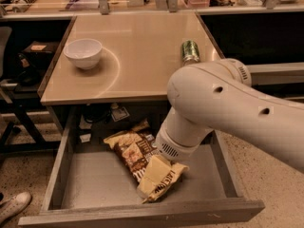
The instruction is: Pick brown chip bag from top drawer and place on counter
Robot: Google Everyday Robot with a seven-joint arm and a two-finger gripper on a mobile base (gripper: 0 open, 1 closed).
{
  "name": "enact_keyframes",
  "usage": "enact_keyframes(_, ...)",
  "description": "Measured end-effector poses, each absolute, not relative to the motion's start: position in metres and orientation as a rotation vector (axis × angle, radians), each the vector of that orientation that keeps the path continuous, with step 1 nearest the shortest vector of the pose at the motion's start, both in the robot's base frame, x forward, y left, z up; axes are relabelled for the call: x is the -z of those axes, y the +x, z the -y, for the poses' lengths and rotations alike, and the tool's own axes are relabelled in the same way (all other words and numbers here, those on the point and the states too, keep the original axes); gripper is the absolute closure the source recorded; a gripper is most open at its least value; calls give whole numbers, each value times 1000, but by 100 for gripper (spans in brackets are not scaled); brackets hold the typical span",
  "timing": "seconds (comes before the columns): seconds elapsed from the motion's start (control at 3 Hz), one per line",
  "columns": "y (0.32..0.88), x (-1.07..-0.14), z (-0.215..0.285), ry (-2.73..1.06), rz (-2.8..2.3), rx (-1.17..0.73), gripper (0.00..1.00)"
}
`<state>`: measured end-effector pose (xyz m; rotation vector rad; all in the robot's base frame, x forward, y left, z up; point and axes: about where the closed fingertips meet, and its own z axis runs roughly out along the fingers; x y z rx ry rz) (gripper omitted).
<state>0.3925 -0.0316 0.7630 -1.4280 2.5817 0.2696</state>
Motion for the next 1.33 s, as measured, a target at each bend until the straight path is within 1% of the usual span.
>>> enact_keyframes(0.67,390,-756,25,-1426,-2581,-298,0)
enact_keyframes(1.0,385,-714,1,-1401,-2615,-379,0)
enact_keyframes(1.33,392,-682,-15,-1326,-2641,-422,0)
